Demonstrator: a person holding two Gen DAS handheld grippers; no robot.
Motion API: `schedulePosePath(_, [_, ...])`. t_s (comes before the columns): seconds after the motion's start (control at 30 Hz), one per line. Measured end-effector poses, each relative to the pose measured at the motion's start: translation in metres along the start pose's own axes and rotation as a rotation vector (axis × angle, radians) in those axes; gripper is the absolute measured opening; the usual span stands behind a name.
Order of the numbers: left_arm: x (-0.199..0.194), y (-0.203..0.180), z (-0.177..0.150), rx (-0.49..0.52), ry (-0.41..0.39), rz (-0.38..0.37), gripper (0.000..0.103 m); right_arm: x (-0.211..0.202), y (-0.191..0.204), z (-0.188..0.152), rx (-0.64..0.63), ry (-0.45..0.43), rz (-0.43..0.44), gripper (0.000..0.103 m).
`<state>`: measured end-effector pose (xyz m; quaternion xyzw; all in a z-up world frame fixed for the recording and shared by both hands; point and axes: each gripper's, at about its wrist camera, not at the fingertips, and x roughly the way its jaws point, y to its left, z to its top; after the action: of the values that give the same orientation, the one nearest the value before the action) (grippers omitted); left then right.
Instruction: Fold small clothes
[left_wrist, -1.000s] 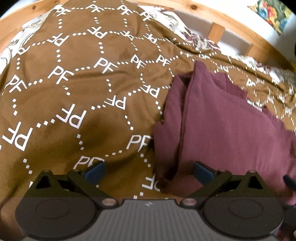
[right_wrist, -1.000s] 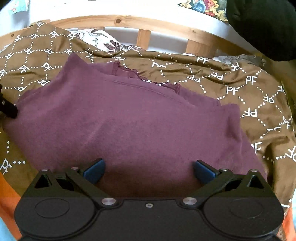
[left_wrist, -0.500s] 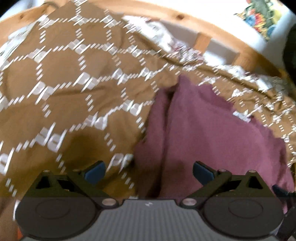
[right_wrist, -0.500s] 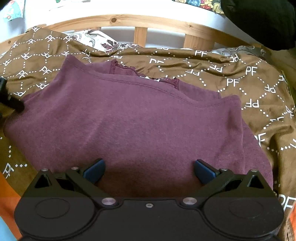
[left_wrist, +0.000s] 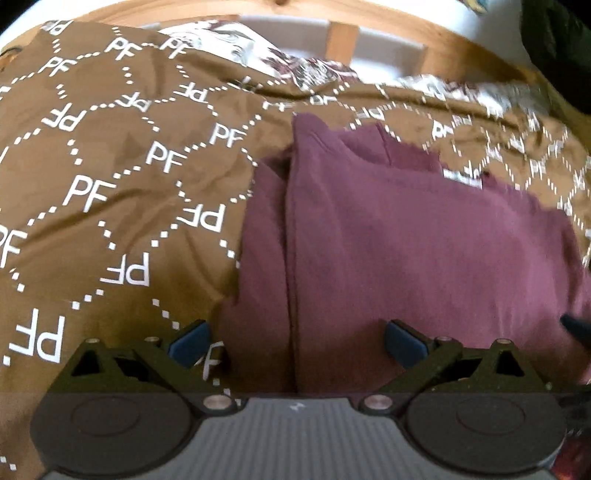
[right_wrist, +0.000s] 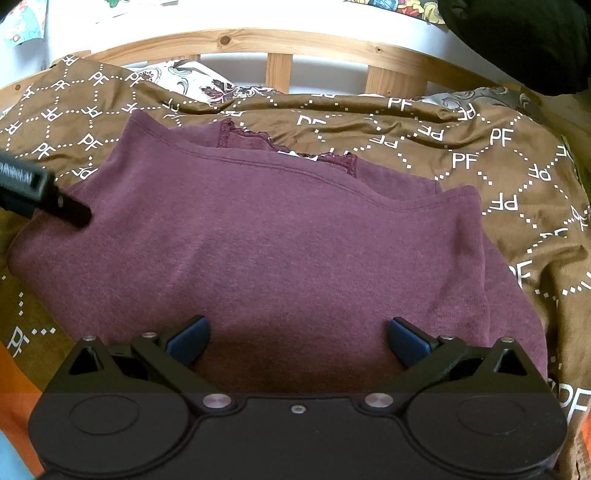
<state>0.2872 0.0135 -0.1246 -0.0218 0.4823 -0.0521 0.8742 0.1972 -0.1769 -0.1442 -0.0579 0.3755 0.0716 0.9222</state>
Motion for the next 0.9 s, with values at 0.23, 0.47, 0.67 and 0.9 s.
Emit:
schedulePosePath(0.23, [0.003, -0.002, -0.001, -0.013, 0.016, 0.0, 0.102, 0.0, 0.0, 0.0, 0.001, 0.0, 0.0, 0.102])
schedulePosePath(0.47, [0.009, 0.008, -0.002, -0.071, 0.046, -0.004, 0.102, 0.0, 0.0, 0.0, 0.001, -0.001, 0.0, 0.102])
schedulePosePath(0.67, [0.012, 0.016, -0.001, -0.12, 0.06, -0.025, 0.102, 0.0, 0.0, 0.0, 0.001, -0.001, 0.001, 0.102])
schedulePosePath(0.9, [0.008, 0.025, 0.001, -0.193, 0.042, -0.035, 0.089, 0.0, 0.0, 0.0, 0.002, -0.001, 0.001, 0.102])
